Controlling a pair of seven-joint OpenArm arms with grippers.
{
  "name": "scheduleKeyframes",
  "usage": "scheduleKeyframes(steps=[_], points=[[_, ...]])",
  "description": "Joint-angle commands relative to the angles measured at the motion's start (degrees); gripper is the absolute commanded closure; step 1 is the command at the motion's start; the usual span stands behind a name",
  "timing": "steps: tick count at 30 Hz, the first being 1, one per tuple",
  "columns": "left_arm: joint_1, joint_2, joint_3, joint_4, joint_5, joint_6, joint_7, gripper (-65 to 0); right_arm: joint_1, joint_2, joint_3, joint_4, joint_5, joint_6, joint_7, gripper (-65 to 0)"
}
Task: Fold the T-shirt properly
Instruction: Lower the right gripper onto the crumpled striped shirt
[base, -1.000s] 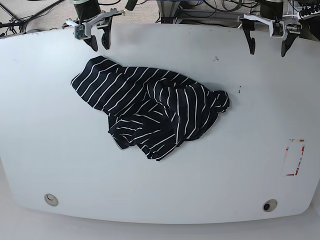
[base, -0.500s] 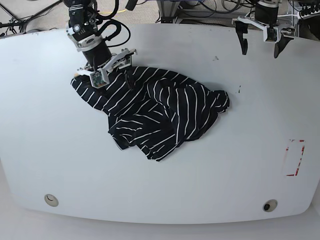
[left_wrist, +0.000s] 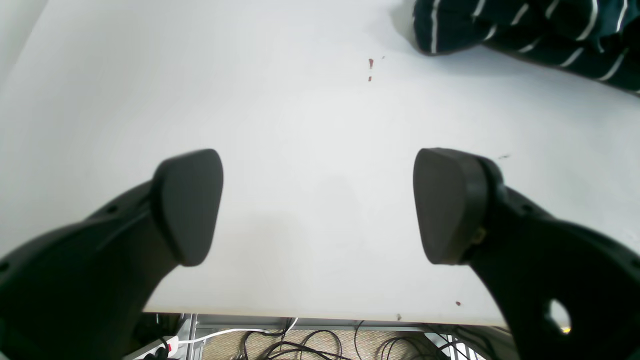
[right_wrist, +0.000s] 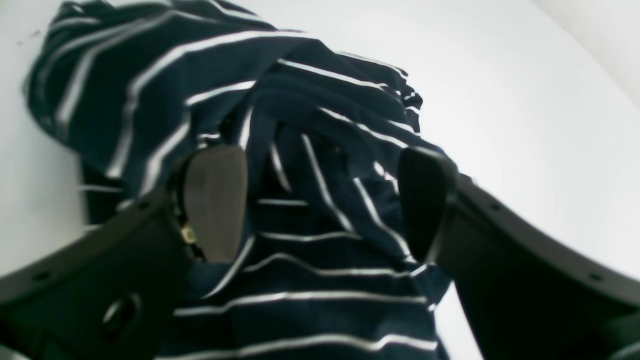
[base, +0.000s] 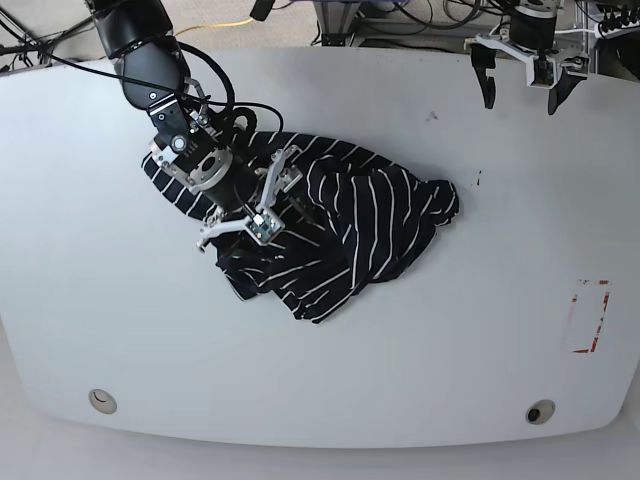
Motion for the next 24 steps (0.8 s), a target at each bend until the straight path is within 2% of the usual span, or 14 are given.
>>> scheduleKeyframes(steps=[1, 6, 12, 14, 17, 19, 24], points=[[0.63, -0.15, -0.12, 0.94, -0.09, 0.44, -1.27, -56.0, 3.31, 1.08, -1.40, -2.01, 0.40, -0.41, 1.32, -45.3], [0.54, -0.15, -0.12, 0.94, -0.09, 0.44, -1.27, -56.0, 9.90, 1.08, -5.71, -8.78, -0.48, -0.41, 1.32, -45.2], [0.54, -0.15, -0.21, 0.94, -0.09, 0.44, -1.18, -56.0, 14.04, 0.90, -9.75, -14.14, -4.79, -0.32, 1.58, -45.0], [0.54, -0.15, -0.21, 0.94, -0.09, 0.44, -1.18, -56.0, 14.48, 0.90, -10.28, -15.28, -6.37, 1.08, 1.67, -45.0], [0.54, -0.15, -0.29, 0.94, -0.09, 0.44, -1.18, -56.0, 14.48, 0.73, -10.19, -15.55, -9.53, 5.48, 1.67, -44.7], [0.54, -0.15, -0.29, 0.86, -0.09, 0.44, -1.18, -56.0, 14.30, 0.29, -10.28, -15.55, -11.56, 7.06, 1.67, -44.5], [0.54, -0.23, -0.29, 0.86, -0.09, 0.44, -1.18, -56.0, 14.30, -1.82, -9.14, -15.63, -16.39, 8.03, 1.67, -44.5]])
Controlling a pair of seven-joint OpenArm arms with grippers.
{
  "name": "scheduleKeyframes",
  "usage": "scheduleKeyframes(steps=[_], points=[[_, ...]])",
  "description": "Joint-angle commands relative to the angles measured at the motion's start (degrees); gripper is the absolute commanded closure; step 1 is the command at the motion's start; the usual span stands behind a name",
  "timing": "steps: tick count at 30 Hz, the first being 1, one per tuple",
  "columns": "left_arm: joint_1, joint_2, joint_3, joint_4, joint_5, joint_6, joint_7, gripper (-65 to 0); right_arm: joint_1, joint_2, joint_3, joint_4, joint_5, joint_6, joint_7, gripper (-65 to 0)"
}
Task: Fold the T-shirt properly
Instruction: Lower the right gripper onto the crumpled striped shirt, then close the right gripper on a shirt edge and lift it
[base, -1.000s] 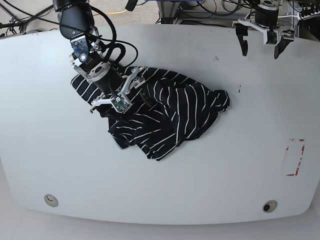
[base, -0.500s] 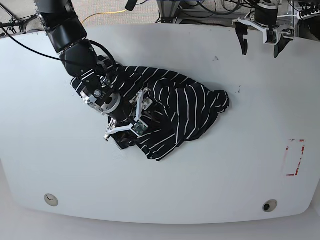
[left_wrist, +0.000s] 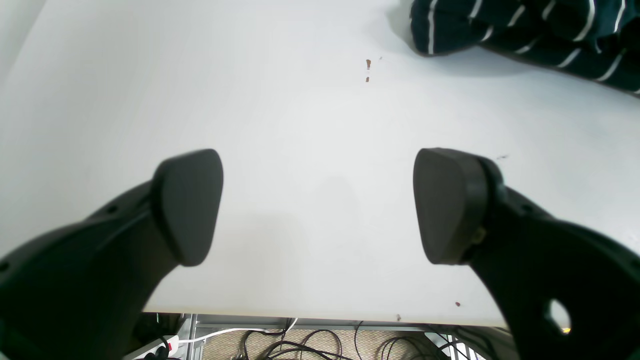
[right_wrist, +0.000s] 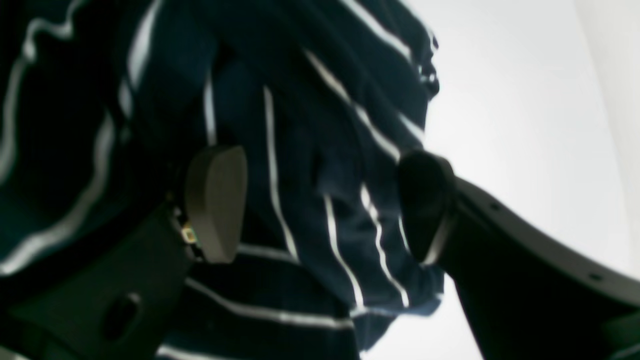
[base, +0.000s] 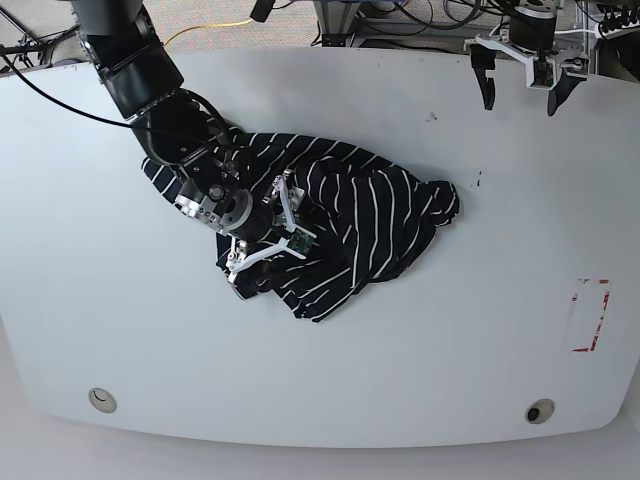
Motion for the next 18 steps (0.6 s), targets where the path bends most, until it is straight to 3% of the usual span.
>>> scheduleKeyframes(steps=[1, 11, 18], points=[[0.56, -0.28, -0.23, 0.86, -0.07, 0.27, -1.29, -56.0, 1.40, -0.40, 1.14, 0.87, -1.01, -0.13, 1.34, -44.5], [0.56, -0.36, -0.14, 0.86, -0.07, 0.27, -1.29, -56.0, 3.51, -1.99, 2.11, -5.11, -7.51, -0.13, 5.91, -44.5], [0.56, -0.45, -0.23, 0.86, -0.07, 0.27, -1.29, -56.0, 3.60, -1.55, 2.11, -4.32, -7.86, -0.13, 5.91, -44.4]])
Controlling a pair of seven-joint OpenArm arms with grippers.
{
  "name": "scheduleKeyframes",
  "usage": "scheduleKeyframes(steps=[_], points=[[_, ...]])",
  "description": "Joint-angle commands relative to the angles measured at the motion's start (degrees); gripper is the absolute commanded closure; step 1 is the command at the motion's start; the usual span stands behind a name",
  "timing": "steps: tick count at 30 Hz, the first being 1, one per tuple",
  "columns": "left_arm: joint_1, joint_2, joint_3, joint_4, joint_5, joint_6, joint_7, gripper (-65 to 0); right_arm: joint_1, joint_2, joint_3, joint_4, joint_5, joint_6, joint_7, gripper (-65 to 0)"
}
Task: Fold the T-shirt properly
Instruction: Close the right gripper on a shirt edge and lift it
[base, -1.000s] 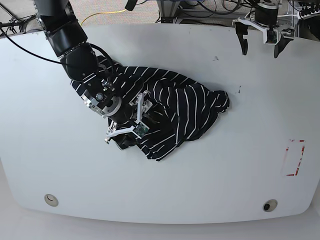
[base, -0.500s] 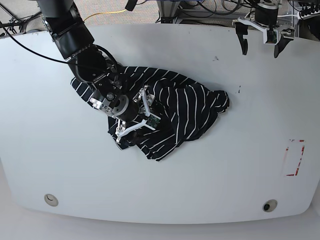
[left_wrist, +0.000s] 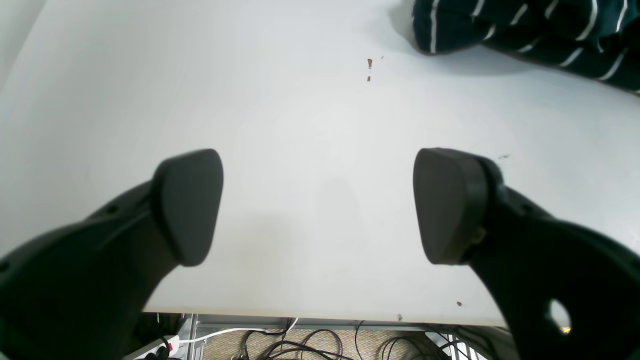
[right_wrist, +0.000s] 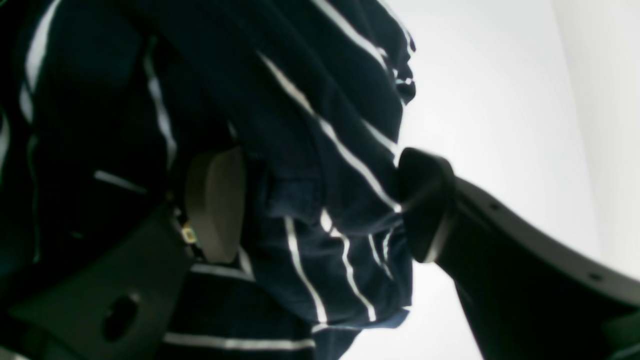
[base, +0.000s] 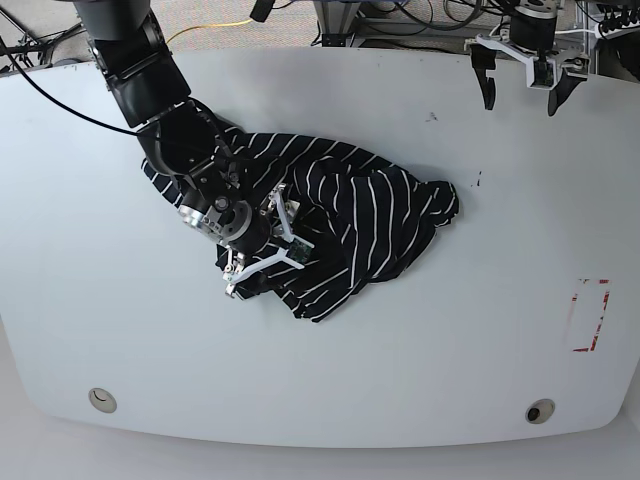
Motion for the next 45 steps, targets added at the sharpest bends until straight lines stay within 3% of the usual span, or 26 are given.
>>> scheduleKeyframes(steps=[1, 8, 10, 15, 19, 22, 28, 35, 39, 45], points=[[0.56, -0.23, -0.25, 0.81, -0.07, 0.27, -1.33, -56.0, 1.57, 0.44, 0.40, 1.80, -0.21, -0.41, 1.04, -43.1], [0.48, -0.15, -0.25, 0.29, -0.07, 0.27, -1.33, -56.0, 1.39, 0.44, 0.40, 2.51, -0.21, -0.41, 0.86, -17.8], [0.48, -0.15, -0.25, 0.11, -0.07, 0.27, -1.33, -56.0, 1.31, 0.44, 0.40, 3.12, -0.21, -0.41, 0.78, -15.7], [0.48, -0.15, -0.25, 0.11, -0.07, 0.27, -1.33, -56.0, 1.22, 0.44, 0.49, 4.09, -0.21, -0.41, 0.78, -22.2], [0.48, -0.15, -0.25, 0.11, -0.07, 0.27, -1.33, -56.0, 0.34, 0.44, 2.60, 5.85, -0.21, -0.41, -1.25, -36.3], [0.48, -0.15, -0.25, 0.11, -0.07, 0.27, -1.33, -56.0, -0.19, 0.35, 3.92, 7.78, -0.21, -0.32, -1.51, -41.2], [-0.76, -0.15, -0.25, 0.11, -0.07, 0.27, -1.25, -56.0, -0.01, 1.14, 3.92, 7.52, -0.21, 0.56, -1.60, -37.1], [-1.11, -0.15, -0.25, 0.11, -0.07, 0.27, 1.83, -56.0, -0.01, 1.85, 3.92, 9.01, -0.30, 1.96, -1.69, -36.9], [-1.11, -0.15, -0.25, 0.11, -0.07, 0.27, 1.83, -56.0, -0.19, 3.78, 4.00, 12.18, -0.30, 1.96, -4.94, -36.9], [-1.11, -0.06, -0.07, 0.11, -0.07, 0.27, 1.83, -56.0, 0.08, 3.87, 3.92, 10.86, -0.30, 1.96, -5.11, -36.9]])
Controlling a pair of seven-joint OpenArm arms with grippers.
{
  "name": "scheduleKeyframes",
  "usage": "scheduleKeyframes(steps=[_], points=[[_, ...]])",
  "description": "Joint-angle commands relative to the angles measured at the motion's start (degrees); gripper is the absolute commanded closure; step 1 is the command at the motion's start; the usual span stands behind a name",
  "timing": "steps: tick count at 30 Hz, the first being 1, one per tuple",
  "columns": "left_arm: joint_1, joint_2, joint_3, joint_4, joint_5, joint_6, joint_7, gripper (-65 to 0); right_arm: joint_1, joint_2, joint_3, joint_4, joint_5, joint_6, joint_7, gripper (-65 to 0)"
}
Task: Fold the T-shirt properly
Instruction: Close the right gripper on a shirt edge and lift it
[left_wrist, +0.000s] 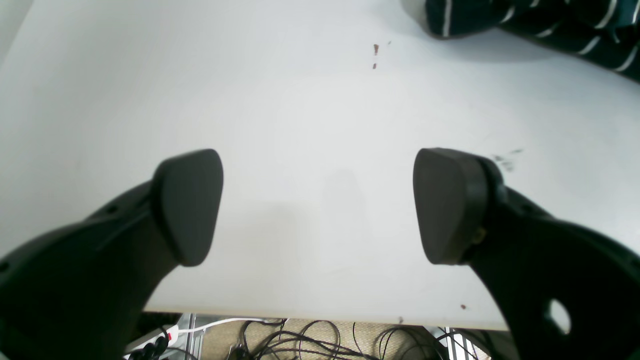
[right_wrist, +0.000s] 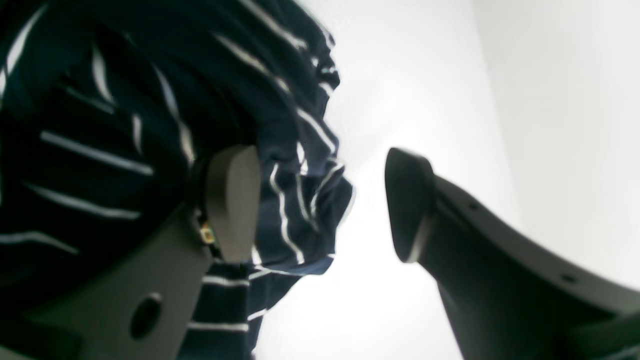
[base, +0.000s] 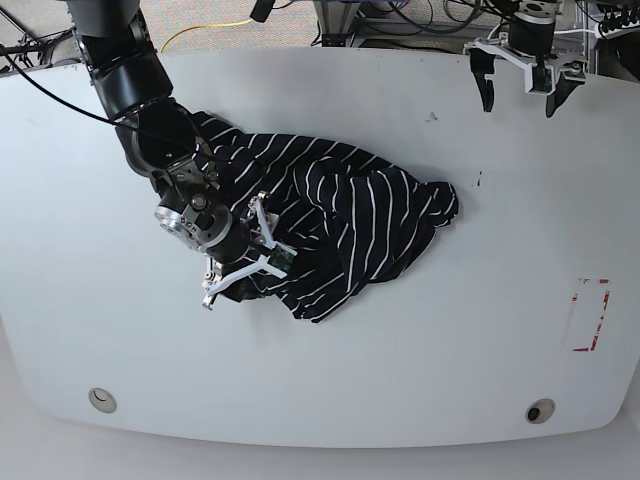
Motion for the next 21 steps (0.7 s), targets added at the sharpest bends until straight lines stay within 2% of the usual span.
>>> scheduleKeyframes(steps=[1, 5, 10, 21], points=[[0.64, -0.21, -0.12, 0.92, -0.07, 0.29, -0.94, -56.0, 1.43, 0.26, 0.42, 0.54, -0.10, -0.61, 0.55, -36.9], [0.64, -0.21, -0.12, 0.92, -0.07, 0.29, -0.94, -56.0, 1.34, 0.09, 0.42, -1.31, -0.10, -0.79, 0.99, -36.9], [0.64, -0.21, -0.12, 0.92, -0.07, 0.29, -0.94, -56.0, 1.43, -0.09, 0.42, -4.65, -0.10, -0.97, 5.29, -36.9], [0.64, -0.21, -0.21, 0.92, -0.07, 0.29, -0.94, -56.0, 3.01, -4.40, 0.24, -6.84, -0.10, -0.97, 5.65, -36.9]])
